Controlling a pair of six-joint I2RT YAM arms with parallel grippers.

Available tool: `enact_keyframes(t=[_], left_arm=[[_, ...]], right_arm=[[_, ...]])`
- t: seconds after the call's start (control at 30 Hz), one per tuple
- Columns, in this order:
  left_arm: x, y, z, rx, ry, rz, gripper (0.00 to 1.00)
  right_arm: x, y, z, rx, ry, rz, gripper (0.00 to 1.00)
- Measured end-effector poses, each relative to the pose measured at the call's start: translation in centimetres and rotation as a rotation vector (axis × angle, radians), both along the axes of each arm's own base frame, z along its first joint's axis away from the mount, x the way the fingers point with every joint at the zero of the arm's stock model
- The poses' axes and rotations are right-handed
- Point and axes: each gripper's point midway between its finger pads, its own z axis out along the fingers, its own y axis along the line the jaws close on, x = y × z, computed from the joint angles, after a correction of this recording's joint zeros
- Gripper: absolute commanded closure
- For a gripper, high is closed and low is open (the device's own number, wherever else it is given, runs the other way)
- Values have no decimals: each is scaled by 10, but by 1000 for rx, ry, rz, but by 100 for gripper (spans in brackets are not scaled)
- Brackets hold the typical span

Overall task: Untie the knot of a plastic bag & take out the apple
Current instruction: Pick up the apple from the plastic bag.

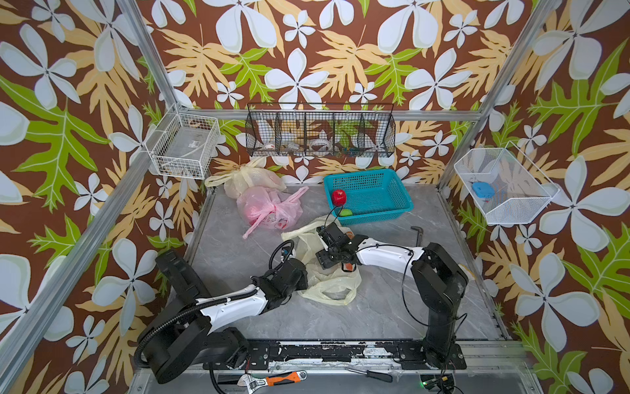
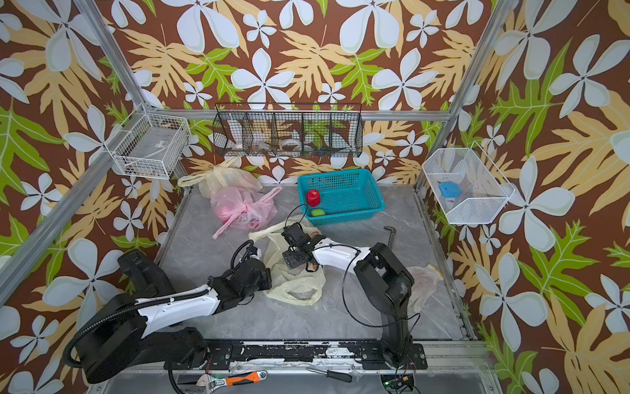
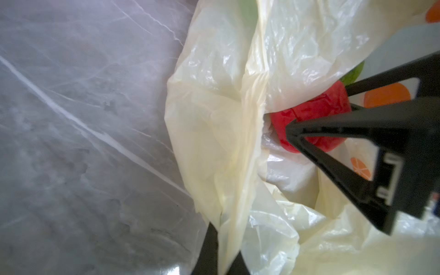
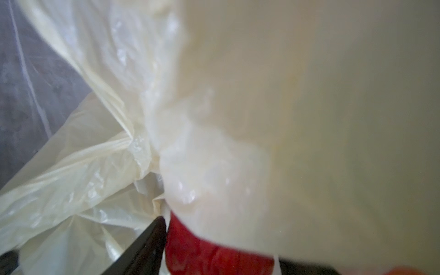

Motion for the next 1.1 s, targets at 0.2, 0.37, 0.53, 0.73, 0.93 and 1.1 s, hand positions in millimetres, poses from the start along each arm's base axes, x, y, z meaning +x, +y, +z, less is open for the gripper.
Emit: enact_keyframes(t=[0.2, 0.37, 0.53, 0.73, 0.93, 1.1], left_arm=[[3, -1, 12, 0, -31, -8, 100], [11, -2, 29, -6, -79, -9, 100], [15, -3, 37, -5, -103, -17, 100], [17, 0, 41, -4, -118, -19, 100], [14, 7, 35, 5, -107, -8, 100], [12, 12, 27, 11, -94, 3, 100]], right_arm=[[1, 5, 2, 13, 7, 13, 55], [-14, 1, 23, 10, -4, 28, 55], [-48, 23, 58, 3, -71, 131, 55], [-66, 18, 94, 29, -134, 151, 57], [-76, 5, 138, 103, -227, 178, 60], [-60, -13, 181, 174, -348, 148, 61]])
